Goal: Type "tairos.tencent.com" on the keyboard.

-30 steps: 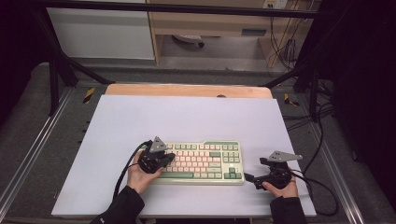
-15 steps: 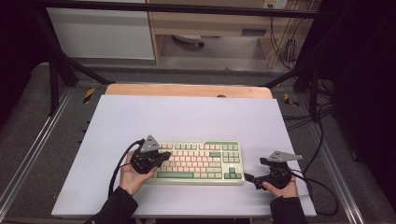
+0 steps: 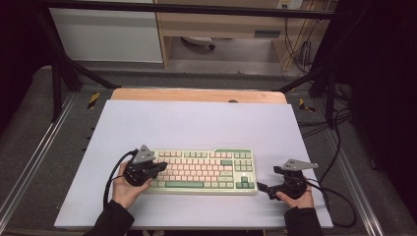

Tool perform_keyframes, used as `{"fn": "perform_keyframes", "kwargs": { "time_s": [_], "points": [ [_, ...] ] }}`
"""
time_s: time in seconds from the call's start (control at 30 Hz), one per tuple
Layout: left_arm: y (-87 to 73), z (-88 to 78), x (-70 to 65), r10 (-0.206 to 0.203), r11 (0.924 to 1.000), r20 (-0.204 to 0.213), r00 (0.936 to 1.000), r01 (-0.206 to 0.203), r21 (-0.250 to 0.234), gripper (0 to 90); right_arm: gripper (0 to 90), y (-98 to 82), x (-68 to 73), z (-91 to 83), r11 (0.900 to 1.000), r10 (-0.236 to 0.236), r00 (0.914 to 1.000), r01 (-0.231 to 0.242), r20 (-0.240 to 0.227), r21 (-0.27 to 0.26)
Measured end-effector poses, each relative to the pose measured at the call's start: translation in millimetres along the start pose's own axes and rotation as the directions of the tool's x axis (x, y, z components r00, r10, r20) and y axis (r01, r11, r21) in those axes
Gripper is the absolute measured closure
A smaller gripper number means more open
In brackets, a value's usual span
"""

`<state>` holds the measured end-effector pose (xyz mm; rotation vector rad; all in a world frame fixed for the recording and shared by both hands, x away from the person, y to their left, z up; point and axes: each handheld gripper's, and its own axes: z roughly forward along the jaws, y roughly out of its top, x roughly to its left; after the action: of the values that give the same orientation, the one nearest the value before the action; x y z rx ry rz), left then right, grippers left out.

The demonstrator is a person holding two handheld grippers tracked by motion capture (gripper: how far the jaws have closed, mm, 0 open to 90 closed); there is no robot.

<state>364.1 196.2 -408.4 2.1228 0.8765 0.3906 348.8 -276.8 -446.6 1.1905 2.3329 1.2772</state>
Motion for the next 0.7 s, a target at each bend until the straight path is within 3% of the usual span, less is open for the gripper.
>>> {"fn": "perform_keyframes", "kwargs": {
  "time_s": [0.7],
  "points": [
    [-22.3, 0.5, 10.6, -0.021, 0.9992, -0.019, 0.9996, 0.021, 0.035, 90.0, 1.1, 0.0, 0.3, -0.1, 1.0, 0.0, 1.0, 0.0, -0.002, 0.005]
  ]
}}
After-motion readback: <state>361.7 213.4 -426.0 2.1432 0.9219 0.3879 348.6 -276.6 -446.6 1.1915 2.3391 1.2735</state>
